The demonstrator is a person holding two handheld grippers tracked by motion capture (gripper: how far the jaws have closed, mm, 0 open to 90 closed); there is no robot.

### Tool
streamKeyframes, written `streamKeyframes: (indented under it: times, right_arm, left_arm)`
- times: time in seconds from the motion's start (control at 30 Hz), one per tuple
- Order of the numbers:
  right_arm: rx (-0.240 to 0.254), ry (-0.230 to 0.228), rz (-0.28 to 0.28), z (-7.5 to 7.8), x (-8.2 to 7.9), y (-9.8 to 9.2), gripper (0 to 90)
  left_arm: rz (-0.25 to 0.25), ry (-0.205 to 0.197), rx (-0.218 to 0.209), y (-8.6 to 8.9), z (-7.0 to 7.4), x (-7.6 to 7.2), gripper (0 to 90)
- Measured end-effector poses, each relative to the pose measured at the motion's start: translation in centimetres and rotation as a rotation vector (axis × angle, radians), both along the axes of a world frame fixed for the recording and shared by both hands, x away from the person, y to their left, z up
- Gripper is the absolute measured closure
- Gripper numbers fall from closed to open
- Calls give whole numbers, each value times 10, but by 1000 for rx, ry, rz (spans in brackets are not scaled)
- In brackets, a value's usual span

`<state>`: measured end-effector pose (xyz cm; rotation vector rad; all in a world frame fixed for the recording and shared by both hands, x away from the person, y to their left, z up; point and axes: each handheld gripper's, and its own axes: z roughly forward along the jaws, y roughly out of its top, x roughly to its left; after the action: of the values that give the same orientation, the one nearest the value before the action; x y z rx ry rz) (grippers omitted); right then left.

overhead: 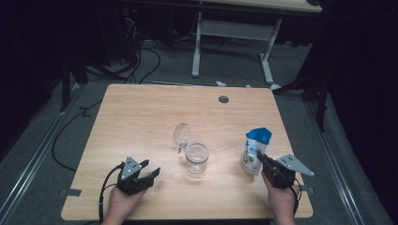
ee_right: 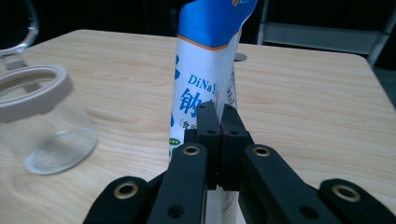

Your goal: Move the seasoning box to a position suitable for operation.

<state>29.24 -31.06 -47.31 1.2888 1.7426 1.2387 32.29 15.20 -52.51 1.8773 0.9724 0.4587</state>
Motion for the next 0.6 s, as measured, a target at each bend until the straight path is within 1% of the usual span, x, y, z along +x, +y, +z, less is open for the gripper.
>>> streamKeyframes:
  times: [0.07,0.1,0.2,0.23,0.27,0.3,0.37,0.47,0.6]
  right_arm:
    - [0,-2,9,0,-1,3,895]
    - [-7,-13,26,0,-2,8,896]
    - [-3,-20,46,-2,-3,12,895]
    - [7,-17,51,-2,-3,12,895]
    - [7,-17,51,-2,-3,12,895]
    - [21,-15,48,-3,-4,12,893]
    - [29,-10,46,-4,-6,11,890]
    - [29,-9,43,-6,-8,10,884]
    - [25,-6,60,-10,-13,7,812]
  left_arm:
    - [-1,1,0,0,0,0,432]
    - [-3,2,2,0,0,0,432]
    - [-3,0,2,0,0,0,431]
    - [-3,1,2,0,0,0,431]
    - [-3,1,2,0,0,0,431]
    - [-1,2,1,0,0,0,431]
    - [-3,2,1,0,0,0,431]
    - [-4,2,2,0,0,0,431]
    - [-4,3,1,-1,-1,0,430]
